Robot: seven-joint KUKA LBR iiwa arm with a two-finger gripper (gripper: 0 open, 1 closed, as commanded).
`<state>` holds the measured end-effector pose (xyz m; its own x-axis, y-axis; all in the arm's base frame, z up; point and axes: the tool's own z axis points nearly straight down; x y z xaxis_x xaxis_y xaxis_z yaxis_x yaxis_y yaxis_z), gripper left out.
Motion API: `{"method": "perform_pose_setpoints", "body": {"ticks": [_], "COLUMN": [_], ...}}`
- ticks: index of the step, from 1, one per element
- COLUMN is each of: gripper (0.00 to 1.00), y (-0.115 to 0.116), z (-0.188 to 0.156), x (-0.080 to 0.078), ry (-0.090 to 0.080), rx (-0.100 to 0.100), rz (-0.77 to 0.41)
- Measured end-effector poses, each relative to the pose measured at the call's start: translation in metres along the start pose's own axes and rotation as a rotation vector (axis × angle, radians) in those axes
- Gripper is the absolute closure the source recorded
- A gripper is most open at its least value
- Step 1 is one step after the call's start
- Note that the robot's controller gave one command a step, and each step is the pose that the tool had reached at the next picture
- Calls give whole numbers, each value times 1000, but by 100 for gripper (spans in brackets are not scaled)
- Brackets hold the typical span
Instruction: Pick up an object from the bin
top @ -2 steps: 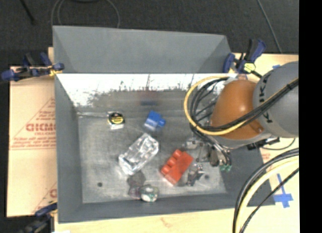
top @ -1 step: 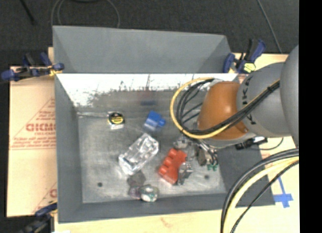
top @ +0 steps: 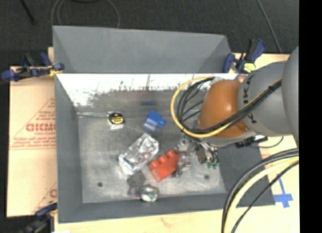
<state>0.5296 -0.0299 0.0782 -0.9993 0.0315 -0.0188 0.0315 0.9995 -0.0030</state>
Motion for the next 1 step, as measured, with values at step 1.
{"method": "perform_pose_setpoints", "body": {"ticks": [1], "gripper": [100], "y": [32], "z": [-31], "x": [34], "ry": [15], "rx": [-5], "rz": [-244]}}
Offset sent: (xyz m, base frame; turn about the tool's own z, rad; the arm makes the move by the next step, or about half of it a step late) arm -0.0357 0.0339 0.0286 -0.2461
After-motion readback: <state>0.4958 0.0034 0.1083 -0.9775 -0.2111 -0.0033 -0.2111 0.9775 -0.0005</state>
